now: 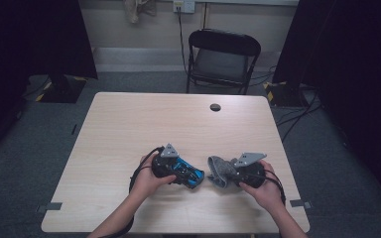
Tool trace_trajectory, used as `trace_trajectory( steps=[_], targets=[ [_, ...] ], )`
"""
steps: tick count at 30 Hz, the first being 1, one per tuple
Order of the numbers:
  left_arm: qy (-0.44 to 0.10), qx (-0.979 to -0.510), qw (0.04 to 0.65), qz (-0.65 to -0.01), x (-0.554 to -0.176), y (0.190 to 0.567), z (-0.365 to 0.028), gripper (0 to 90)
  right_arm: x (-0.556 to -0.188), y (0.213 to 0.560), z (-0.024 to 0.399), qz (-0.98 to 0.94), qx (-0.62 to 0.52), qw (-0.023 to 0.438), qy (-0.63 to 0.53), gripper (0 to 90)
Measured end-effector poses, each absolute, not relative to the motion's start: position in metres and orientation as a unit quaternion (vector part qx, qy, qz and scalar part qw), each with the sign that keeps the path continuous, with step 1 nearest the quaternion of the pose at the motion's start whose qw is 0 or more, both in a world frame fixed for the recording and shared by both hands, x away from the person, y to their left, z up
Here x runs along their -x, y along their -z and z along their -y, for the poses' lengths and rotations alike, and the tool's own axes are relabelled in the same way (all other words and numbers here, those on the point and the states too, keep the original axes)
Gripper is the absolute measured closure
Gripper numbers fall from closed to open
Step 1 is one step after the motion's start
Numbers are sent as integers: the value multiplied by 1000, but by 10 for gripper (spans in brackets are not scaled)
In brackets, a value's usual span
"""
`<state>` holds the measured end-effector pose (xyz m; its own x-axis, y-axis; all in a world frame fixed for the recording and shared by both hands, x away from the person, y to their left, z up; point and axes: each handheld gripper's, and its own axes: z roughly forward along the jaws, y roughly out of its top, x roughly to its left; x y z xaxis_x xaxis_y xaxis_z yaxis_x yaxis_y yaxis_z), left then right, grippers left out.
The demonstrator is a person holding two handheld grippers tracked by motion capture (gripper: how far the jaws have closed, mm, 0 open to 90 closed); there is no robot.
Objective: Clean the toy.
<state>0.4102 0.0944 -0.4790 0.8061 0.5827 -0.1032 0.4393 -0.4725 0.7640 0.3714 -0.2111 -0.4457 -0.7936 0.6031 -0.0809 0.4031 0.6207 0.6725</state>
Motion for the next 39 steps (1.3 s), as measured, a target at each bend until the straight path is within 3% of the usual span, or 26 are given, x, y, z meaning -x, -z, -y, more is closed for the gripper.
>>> trace_trajectory(
  steps=[9,18,39],
  targets=[
    [-82,-854,419,-298,-409,479,-92,150,-360,469,189,-903,-256,119,-326,716],
    [-92,-852,419,-301,-410,481,-93,120,-369,475,168,-895,-272,125,-331,713],
    [-97,-849,423,-300,-407,482,-94,116,-394,473,160,-883,-311,139,-324,716]
  ],
)
